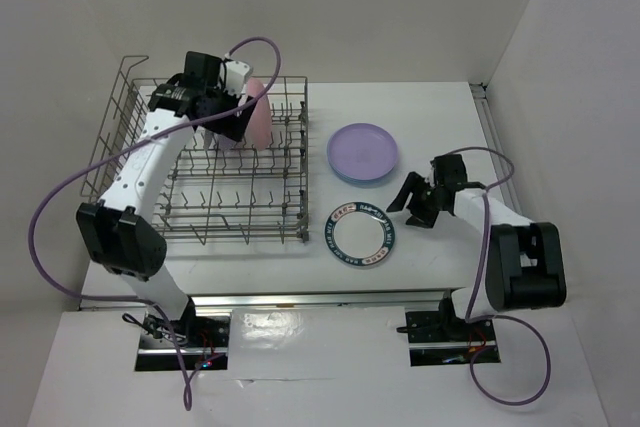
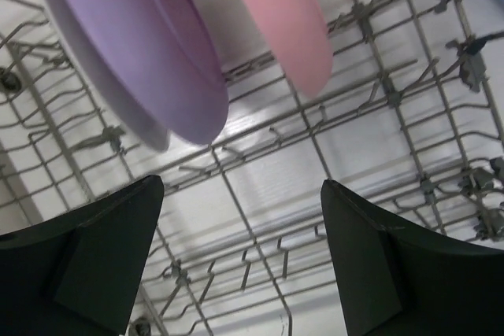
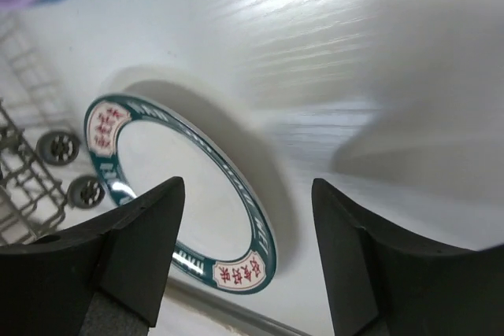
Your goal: Unload the plates from the dish rack
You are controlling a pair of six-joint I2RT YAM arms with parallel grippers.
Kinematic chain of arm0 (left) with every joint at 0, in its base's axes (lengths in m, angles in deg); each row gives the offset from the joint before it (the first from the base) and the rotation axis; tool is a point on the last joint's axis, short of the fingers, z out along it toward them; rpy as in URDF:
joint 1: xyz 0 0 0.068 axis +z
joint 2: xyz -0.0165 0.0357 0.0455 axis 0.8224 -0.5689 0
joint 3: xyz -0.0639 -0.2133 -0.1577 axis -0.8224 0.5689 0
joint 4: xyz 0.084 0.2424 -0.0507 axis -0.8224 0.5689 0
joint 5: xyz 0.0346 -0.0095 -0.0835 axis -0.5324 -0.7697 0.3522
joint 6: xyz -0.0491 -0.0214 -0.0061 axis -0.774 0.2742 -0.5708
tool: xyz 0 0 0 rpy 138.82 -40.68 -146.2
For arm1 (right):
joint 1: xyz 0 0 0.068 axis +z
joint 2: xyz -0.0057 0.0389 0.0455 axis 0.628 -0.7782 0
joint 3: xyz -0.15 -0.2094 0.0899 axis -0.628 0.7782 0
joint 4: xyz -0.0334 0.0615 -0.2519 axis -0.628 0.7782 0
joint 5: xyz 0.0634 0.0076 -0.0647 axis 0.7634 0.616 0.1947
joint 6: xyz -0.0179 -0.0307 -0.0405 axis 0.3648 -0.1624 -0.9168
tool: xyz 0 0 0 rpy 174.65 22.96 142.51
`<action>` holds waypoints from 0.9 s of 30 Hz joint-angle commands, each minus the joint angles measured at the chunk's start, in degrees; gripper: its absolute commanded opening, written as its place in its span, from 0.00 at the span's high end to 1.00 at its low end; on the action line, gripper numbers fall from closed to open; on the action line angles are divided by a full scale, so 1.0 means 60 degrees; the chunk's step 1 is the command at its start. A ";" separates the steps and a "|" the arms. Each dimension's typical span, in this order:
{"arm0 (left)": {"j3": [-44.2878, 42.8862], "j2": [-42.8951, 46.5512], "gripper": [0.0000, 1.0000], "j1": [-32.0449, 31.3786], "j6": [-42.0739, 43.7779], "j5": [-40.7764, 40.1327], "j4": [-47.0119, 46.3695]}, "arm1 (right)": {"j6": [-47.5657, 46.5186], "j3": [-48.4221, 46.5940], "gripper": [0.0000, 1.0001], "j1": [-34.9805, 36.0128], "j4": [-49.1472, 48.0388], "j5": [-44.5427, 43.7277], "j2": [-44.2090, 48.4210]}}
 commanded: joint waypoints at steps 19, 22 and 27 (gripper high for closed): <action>-0.4487 -0.4519 0.78 -0.0338 -0.1853 0.0573 -0.0168 | 0.0115 -0.2350 0.26 0.0432 0.1401 -0.2277 0.2280; -0.4678 -0.4404 1.00 -0.0251 -0.2133 0.1024 -0.0065 | 0.0115 -0.2454 0.26 0.0520 0.1402 -0.2364 0.2368; -0.4926 -0.3642 1.00 -0.0250 -0.2455 0.1526 -0.0167 | 0.0115 -0.2659 0.26 0.0520 0.1402 -0.2278 0.2368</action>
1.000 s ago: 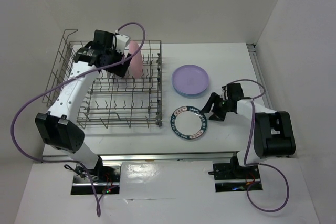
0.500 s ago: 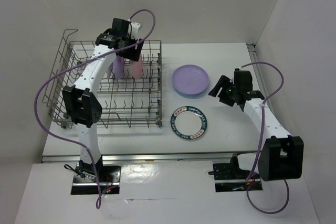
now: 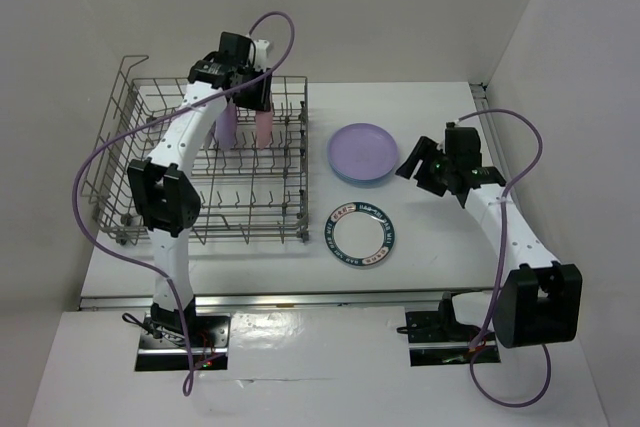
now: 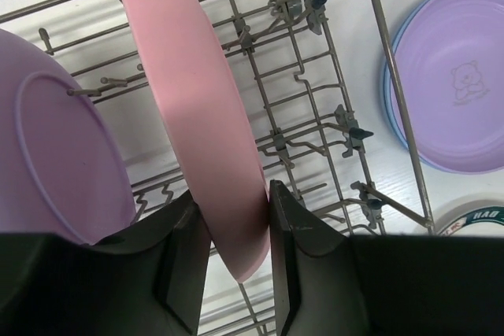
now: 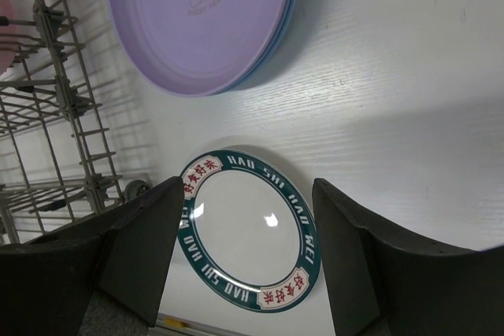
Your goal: Unload the plates from the dish rack
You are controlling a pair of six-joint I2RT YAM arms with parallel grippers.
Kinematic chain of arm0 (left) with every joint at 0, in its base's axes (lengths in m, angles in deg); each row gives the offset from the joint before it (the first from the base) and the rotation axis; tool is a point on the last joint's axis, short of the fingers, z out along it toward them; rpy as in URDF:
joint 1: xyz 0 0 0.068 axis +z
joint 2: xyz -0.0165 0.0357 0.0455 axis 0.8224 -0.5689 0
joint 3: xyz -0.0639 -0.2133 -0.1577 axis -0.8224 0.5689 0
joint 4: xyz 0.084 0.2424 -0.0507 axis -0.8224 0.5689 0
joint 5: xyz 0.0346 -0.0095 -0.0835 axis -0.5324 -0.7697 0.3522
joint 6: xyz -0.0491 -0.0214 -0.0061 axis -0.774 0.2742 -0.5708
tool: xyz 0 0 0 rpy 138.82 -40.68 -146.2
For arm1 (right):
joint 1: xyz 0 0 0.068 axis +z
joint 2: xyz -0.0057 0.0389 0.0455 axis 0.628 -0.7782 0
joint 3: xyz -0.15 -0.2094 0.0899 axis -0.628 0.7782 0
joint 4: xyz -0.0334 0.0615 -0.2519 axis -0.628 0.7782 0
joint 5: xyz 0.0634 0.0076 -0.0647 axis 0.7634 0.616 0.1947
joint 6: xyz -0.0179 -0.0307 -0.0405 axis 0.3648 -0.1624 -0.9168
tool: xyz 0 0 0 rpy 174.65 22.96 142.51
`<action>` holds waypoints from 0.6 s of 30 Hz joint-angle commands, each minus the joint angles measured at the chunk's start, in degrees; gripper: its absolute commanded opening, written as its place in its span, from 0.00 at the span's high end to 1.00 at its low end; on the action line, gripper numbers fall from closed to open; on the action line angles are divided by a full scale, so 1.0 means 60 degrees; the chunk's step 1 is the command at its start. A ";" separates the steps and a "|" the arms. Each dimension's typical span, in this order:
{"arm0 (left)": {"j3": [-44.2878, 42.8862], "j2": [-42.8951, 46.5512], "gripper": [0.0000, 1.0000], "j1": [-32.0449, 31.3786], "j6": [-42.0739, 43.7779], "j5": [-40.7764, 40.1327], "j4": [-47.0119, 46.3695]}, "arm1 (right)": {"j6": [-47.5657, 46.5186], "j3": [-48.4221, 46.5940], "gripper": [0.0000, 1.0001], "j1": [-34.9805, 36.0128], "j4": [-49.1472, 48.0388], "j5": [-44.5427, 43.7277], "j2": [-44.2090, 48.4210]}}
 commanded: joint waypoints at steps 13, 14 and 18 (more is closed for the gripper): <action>-0.0911 0.2261 1.00 -0.0574 0.0959 0.1386 -0.0315 | -0.0290 -0.1749 0.26 0.0291 0.0164 -0.0113 -0.0023; -0.0911 0.2262 1.00 -0.0574 0.0959 0.1386 -0.0431 | -0.0290 -0.1751 0.26 0.0291 0.0164 -0.0113 -0.0024; -0.1013 0.2160 1.00 -0.0574 0.0872 -0.0174 -0.0695 | -0.0290 -0.2058 0.26 0.0291 0.0164 -0.0025 -0.0024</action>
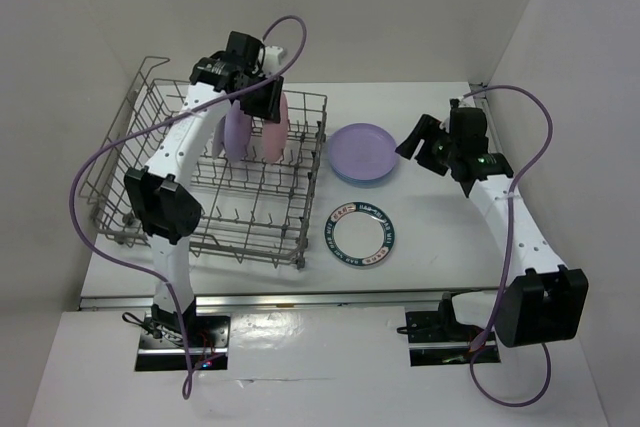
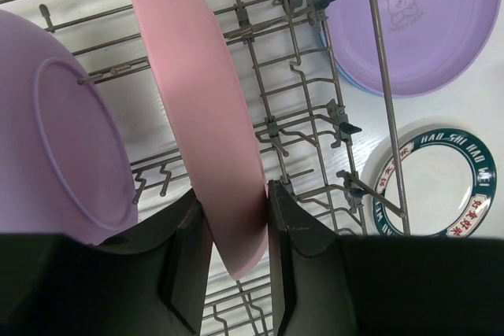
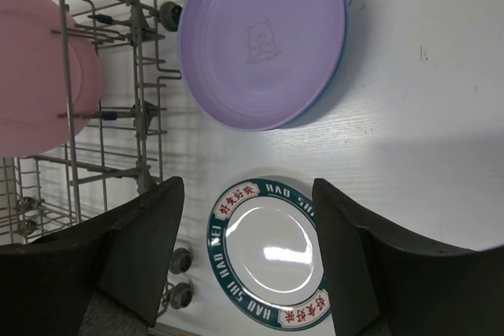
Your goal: Unload the plates from the dish rack
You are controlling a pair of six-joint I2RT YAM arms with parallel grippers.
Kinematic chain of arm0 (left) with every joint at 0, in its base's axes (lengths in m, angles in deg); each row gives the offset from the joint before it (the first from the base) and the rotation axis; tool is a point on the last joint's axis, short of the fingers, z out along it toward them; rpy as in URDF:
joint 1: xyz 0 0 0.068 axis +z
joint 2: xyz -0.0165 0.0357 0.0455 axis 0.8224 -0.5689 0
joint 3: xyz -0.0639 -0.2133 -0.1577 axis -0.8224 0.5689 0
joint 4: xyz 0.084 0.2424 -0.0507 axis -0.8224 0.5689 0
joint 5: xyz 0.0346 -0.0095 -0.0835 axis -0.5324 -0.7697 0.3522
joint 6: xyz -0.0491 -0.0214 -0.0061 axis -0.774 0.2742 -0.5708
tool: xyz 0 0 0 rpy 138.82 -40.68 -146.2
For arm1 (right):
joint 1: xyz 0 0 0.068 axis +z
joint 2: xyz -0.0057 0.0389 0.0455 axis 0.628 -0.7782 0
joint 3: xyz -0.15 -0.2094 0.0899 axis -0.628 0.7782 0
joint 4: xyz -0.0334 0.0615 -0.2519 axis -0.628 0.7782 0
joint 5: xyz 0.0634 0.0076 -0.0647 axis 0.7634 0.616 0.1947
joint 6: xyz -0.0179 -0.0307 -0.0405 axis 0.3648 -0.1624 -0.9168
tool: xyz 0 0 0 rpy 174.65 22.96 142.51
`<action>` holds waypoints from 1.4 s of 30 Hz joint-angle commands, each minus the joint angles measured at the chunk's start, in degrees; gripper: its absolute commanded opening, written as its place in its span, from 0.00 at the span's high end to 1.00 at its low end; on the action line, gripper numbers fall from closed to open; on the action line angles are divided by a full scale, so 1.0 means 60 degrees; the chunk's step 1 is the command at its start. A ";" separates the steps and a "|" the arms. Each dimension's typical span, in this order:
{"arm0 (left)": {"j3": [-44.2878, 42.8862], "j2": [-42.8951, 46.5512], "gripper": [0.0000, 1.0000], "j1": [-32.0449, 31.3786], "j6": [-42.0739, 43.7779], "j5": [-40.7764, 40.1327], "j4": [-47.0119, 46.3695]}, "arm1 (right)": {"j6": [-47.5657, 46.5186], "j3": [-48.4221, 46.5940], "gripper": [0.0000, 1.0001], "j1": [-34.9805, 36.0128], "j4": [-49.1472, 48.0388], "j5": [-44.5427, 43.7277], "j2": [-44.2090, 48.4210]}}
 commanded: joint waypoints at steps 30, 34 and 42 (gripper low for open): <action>-0.0122 -0.0189 1.00 0.3384 -0.1487 0.4139 -0.2762 | -0.0313 -0.0755 0.26 0.0102 0.0403 -0.0073 0.0518; -0.0707 -0.0306 1.00 0.3372 -0.0538 0.4352 -0.2136 | -0.0226 -0.0843 0.26 0.0190 0.0403 -0.0073 0.0518; -0.0868 0.0587 1.00 0.2873 0.0431 0.3076 -0.2251 | -0.0225 -0.1107 0.26 0.0555 0.0491 -0.0176 0.0328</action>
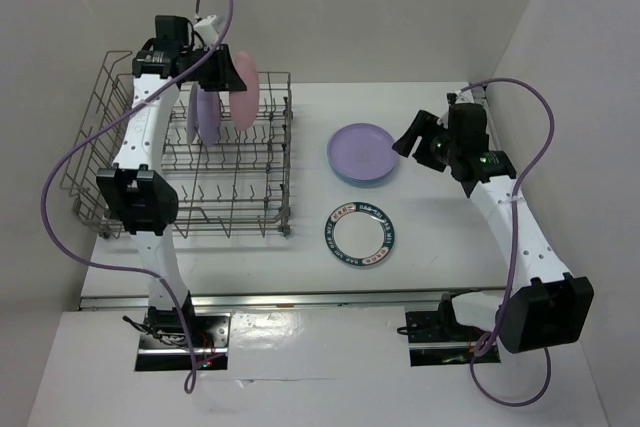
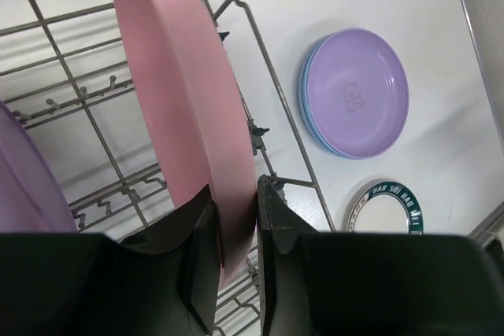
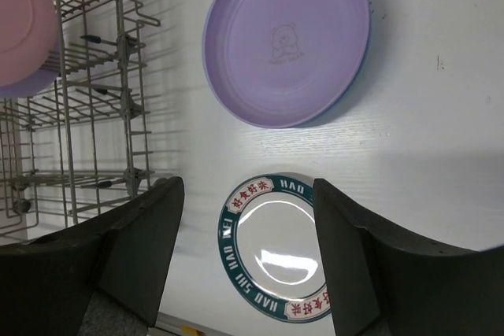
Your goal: Unload the plates from the dish rack
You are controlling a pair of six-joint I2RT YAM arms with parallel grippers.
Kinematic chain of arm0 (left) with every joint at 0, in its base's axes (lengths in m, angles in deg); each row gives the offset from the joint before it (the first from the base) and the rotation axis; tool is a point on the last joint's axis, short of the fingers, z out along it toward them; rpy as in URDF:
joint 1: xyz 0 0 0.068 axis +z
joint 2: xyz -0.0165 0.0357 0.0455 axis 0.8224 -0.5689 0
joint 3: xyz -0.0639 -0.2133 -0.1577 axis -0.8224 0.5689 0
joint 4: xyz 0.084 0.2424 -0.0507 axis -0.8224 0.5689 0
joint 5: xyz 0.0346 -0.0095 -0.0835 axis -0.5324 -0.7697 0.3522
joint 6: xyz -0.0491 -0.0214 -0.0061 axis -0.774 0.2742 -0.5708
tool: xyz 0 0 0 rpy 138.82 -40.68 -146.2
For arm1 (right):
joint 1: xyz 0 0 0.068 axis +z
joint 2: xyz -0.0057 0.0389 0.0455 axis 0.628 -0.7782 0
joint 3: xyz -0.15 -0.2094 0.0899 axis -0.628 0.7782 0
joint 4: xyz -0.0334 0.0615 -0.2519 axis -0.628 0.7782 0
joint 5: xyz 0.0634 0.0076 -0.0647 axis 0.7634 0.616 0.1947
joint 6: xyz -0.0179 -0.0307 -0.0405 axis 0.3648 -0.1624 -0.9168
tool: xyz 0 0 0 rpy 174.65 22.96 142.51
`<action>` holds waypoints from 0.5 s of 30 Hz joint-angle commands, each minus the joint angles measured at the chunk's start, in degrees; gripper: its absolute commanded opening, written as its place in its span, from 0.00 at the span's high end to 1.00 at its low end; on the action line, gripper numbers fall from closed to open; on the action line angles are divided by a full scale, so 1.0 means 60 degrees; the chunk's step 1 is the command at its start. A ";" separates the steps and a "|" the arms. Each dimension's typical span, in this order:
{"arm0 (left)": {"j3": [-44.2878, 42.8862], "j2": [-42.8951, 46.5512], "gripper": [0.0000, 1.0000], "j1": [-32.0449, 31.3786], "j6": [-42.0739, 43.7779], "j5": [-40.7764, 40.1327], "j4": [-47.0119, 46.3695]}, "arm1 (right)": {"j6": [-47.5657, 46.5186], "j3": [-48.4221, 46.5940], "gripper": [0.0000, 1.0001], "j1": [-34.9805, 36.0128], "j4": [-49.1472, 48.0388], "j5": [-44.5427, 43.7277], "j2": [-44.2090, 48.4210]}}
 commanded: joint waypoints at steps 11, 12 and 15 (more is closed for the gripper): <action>0.2357 0.3002 1.00 -0.5139 0.6745 -0.7677 -0.2940 | -0.0753 -0.4043 0.13 -0.0041 0.0394 0.1992 -0.2259; 0.2798 0.3105 1.00 -0.5495 0.7779 -0.8219 -0.3397 | -0.0753 -0.4816 0.12 -0.0130 0.0308 0.2387 -0.2496; 0.5548 0.3807 1.00 -0.6854 1.0412 -0.9964 -0.6270 | -0.0840 -0.6092 0.12 -0.0263 0.0073 0.3241 -0.3300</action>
